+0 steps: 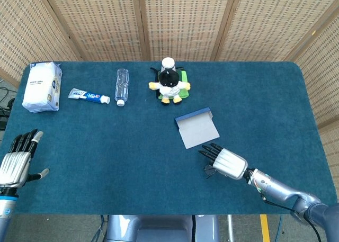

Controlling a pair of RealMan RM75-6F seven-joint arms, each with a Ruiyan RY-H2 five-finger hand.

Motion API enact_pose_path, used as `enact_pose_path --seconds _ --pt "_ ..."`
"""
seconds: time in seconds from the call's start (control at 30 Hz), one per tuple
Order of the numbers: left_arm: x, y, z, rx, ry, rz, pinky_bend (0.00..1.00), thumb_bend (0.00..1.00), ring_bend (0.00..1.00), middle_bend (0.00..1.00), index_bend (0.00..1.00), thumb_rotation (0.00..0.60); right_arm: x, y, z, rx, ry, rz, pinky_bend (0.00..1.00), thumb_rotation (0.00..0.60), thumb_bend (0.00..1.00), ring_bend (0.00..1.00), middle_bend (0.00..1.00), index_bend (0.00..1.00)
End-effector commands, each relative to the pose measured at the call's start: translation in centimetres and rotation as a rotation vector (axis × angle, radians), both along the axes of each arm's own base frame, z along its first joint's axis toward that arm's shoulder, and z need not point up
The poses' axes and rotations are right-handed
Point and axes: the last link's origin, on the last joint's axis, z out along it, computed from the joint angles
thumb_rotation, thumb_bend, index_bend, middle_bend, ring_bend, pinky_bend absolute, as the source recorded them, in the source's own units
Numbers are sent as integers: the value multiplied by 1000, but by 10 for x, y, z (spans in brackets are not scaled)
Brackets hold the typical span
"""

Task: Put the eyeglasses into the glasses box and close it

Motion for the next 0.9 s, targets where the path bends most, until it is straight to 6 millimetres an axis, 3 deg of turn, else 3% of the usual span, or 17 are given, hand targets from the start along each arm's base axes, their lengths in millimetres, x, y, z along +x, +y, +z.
enact_pose_path --seconds 0.03,0.57,0.9 --pt "0 0 0 0 -2 0 0 27 0 0 0 600 11 -7 4 -23 0 27 136 600 466 0 118 595" --pt "-1 2 2 -2 -13 7 0 27 0 0 0 600 96 -61 0 -216 115 156 136 600 466 0 135 595" --pt "-2 3 4 -8 -22 9 0 26 0 0 0 600 136 -96 -15 -353 205 205 136 600 466 0 144 595"
